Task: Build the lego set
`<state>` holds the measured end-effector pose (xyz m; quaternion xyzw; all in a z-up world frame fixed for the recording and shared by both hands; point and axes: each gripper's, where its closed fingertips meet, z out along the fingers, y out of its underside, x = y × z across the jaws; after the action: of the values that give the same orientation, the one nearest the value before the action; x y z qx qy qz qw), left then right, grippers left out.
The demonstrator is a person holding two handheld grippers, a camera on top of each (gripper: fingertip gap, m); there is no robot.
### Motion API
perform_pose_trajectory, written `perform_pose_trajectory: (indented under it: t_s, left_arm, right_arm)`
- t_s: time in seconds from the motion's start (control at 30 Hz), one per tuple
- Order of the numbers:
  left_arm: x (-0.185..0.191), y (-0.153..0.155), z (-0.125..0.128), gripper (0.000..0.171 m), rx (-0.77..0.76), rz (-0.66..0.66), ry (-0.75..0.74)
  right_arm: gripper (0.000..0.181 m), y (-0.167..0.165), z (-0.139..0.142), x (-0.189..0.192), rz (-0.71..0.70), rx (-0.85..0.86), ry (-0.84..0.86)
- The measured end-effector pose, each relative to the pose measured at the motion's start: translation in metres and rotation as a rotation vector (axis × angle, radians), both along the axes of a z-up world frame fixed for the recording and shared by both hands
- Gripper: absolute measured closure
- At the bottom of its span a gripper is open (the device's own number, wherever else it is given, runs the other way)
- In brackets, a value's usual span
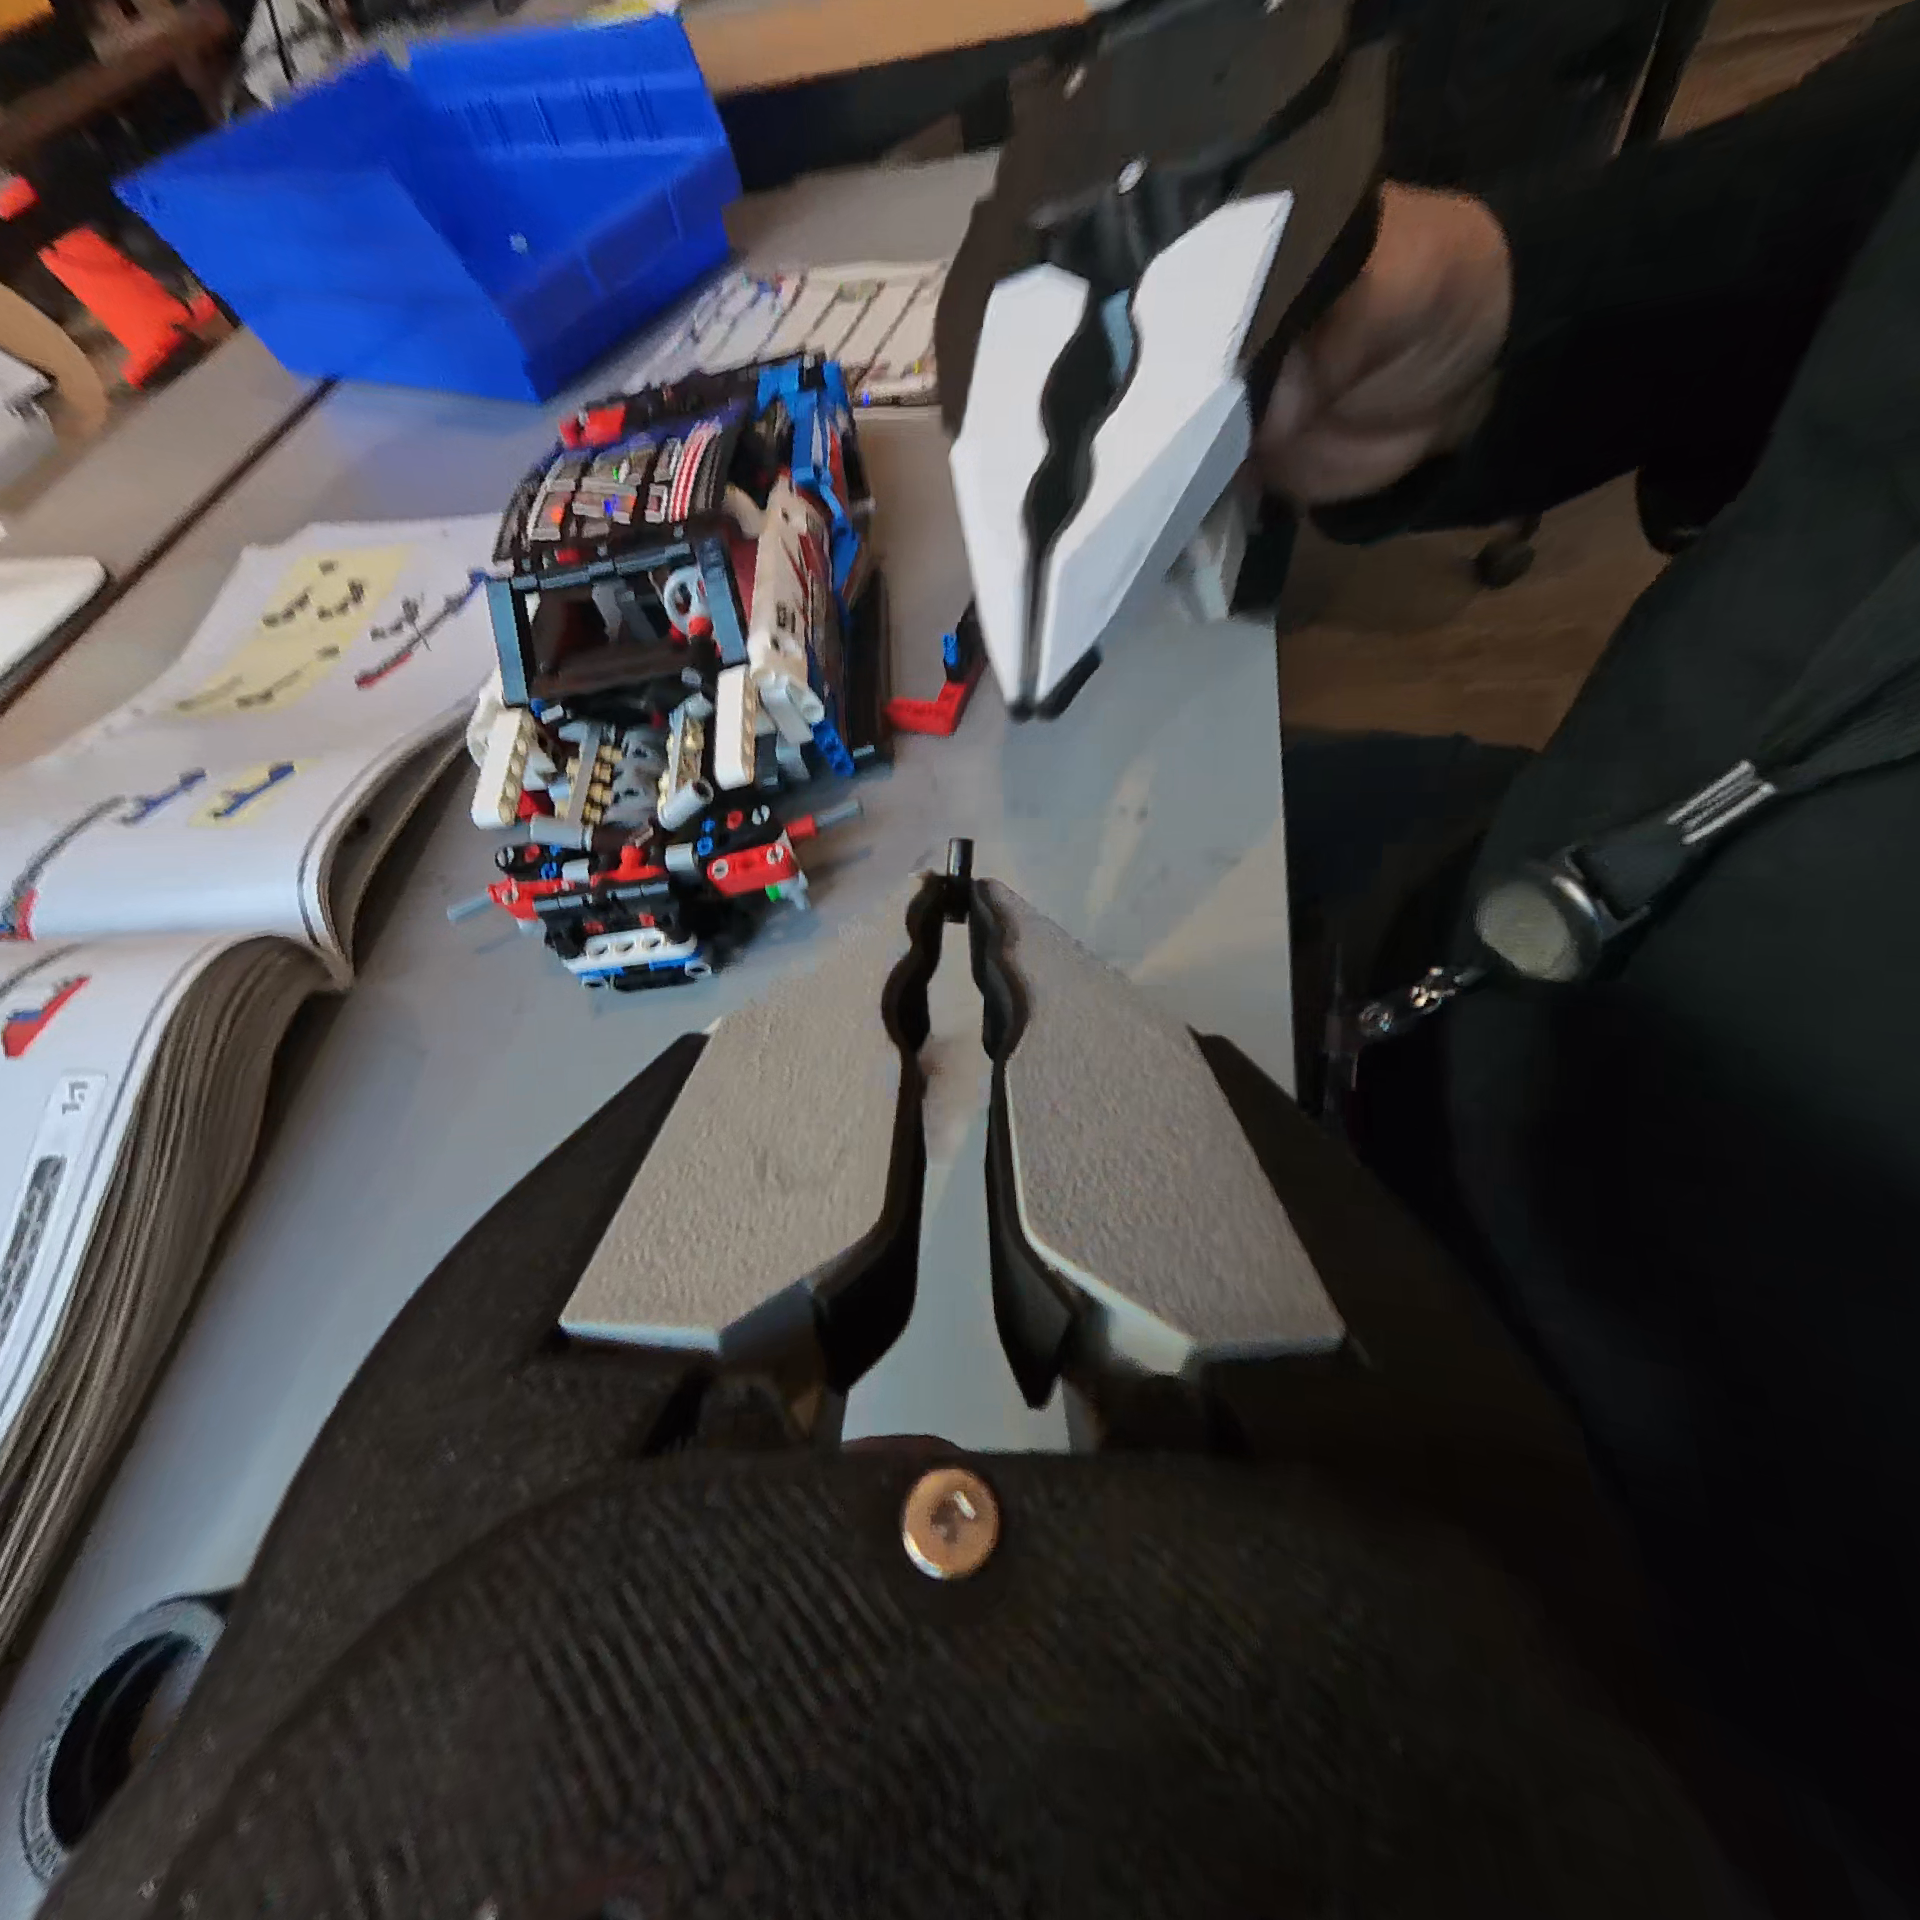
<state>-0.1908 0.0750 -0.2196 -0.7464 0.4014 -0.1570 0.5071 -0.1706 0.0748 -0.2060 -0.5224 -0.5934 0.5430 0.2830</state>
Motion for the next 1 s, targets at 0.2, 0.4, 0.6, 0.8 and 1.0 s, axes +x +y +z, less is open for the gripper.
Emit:
perform_pose_trajectory:
  t_s: [0.2,0.4,0.6,0.8,1.0]
  left_arm:
    - [0.001,-0.001,0.02,0.17,0.169,0.076,0.001]
    - [0.011,-0.022,0.012,0.17,0.239,0.154,0.065]
    - [0.006,-0.025,0.003,0.17,0.247,0.159,0.081]
    - [-0.006,-0.021,0.007,0.17,0.242,0.195,0.038]
    - [0.002,-0.022,0.007,0.17,0.245,0.166,0.033]
  right_arm:
    - [0.172,-0.011,0.013,-0.019,0.071,-0.132,-0.003]
    - [0.174,-0.015,-0.001,-0.016,0.044,-0.082,-0.063]
    - [0.181,-0.024,-0.009,-0.02,0.065,-0.024,-0.098]
    - [0.178,-0.023,0.0,-0.021,0.068,-0.043,-0.067]
    - [0.176,-0.028,-0.001,-0.024,0.083,-0.049,-0.064]
